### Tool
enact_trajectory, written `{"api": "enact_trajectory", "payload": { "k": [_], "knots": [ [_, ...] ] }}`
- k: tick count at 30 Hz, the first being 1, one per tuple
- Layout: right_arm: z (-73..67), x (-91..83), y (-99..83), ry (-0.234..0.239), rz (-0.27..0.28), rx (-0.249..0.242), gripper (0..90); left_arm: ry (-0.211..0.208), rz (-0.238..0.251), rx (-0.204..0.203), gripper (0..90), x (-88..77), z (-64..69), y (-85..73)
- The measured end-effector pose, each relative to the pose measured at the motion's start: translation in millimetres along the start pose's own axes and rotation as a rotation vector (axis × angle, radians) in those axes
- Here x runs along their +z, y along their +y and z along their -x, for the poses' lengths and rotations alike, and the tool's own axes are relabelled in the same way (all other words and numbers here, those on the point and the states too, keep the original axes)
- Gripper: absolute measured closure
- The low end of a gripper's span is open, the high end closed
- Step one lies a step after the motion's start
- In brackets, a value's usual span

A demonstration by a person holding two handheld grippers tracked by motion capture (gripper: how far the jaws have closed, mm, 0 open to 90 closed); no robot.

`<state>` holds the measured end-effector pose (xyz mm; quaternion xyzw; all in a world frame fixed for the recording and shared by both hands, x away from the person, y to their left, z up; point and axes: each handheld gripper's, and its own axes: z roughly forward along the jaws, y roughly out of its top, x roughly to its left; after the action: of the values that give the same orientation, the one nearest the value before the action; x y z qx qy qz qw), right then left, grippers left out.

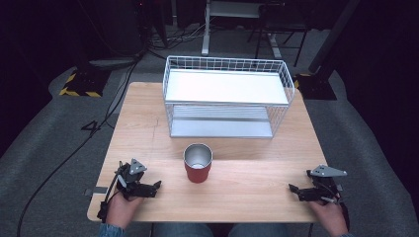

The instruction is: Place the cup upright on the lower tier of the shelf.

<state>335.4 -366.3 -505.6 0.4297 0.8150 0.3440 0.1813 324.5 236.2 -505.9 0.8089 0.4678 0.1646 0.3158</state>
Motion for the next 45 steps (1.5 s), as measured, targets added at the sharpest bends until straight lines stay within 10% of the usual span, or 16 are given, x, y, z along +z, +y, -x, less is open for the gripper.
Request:
{"api": "enact_trajectory", "payload": {
  "k": [20, 30, 45],
  "knots": [
    [-0.2, -0.2, -0.1, 0.002, 0.003, -0.001, 3.7, -0.025, 0.168, -0.03, 0.1, -28.4, 5.9, 13.8],
    [-0.2, -0.2, -0.1, 0.001, 0.003, -0.001, 3.7, -0.092, 0.307, -0.005, 0.1, -33.0, 24.8, 28.0],
    [0.0, -0.2, -0.1, -0.007, 0.003, 0.008, 3.8, -0.198, 0.353, 0.057, 0.1, -26.1, 56.2, 48.8]
  ]
}}
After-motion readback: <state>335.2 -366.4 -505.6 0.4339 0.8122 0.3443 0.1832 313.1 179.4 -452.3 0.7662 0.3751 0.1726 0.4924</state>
